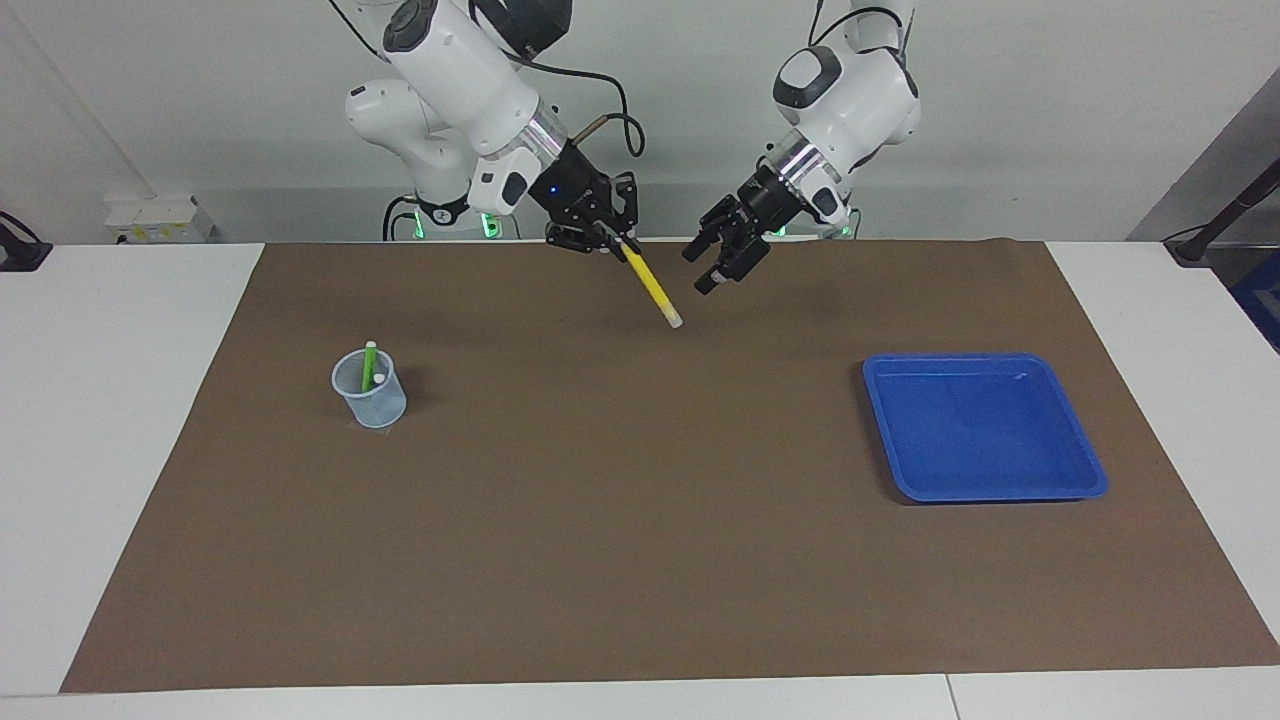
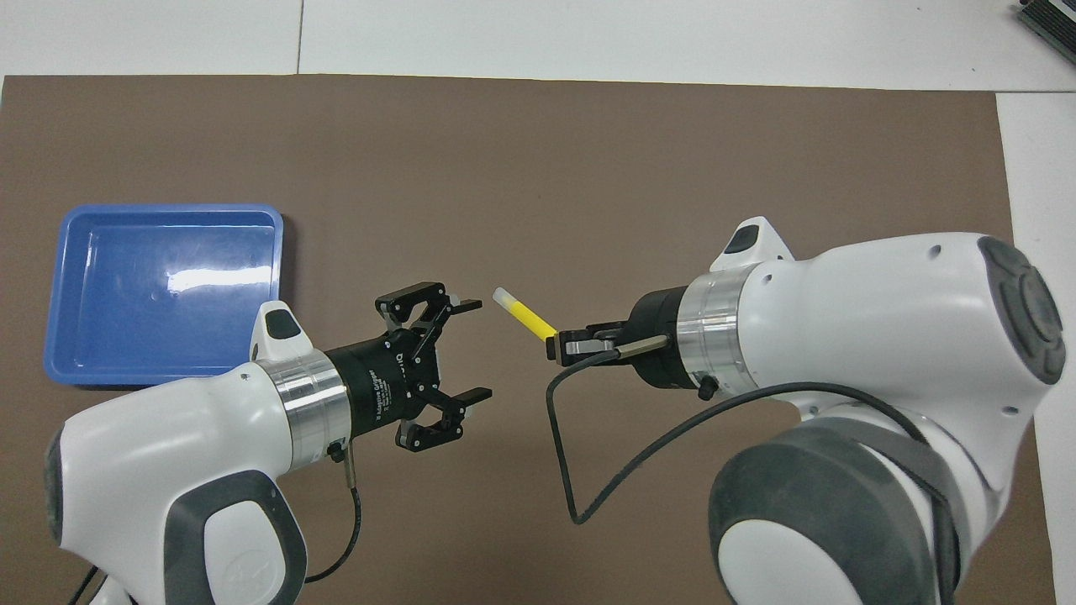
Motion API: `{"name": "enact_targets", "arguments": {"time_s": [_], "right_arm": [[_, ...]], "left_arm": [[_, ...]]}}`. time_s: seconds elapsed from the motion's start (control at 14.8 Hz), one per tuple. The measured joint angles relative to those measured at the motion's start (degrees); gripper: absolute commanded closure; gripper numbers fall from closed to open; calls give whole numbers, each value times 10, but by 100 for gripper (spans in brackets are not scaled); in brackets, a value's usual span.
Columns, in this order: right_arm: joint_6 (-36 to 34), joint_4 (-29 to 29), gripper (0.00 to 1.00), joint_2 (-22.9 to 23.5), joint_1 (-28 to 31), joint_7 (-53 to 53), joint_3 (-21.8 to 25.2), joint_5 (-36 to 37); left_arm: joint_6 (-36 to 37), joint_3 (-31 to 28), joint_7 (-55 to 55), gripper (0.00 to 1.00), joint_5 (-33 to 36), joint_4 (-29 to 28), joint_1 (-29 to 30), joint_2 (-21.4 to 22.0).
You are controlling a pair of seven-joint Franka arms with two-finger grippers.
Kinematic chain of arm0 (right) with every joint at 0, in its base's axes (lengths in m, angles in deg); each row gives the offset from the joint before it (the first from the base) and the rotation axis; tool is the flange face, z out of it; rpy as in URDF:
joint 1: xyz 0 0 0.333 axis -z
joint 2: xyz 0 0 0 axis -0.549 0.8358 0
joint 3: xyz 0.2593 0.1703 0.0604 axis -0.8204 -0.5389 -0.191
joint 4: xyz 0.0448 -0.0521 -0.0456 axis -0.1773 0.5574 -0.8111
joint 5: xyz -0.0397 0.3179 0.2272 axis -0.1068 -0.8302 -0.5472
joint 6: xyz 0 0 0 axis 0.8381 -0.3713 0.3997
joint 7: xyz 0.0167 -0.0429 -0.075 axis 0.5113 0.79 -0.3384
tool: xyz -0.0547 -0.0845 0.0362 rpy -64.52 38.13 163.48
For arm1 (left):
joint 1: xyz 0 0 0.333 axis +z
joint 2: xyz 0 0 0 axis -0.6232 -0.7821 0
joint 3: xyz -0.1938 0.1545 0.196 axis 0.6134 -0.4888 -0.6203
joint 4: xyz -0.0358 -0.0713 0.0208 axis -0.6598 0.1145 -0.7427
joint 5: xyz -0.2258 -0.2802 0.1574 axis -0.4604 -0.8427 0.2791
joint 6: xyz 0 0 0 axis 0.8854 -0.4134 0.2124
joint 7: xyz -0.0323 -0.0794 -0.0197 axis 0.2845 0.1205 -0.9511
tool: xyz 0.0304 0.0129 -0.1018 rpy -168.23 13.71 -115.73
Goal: Right arm passes pens to left for tray arrangement
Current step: 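Lift the yellow pen with the right gripper while the left gripper approaches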
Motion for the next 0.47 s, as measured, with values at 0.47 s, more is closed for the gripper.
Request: {"name": "enact_targets", "arguments": {"time_s": [0.47], "right_arm": [[11, 7, 100, -2, -23, -2, -1, 0]], "left_arm": [[-1, 2, 57, 2, -114, 23, -16, -25]]}}
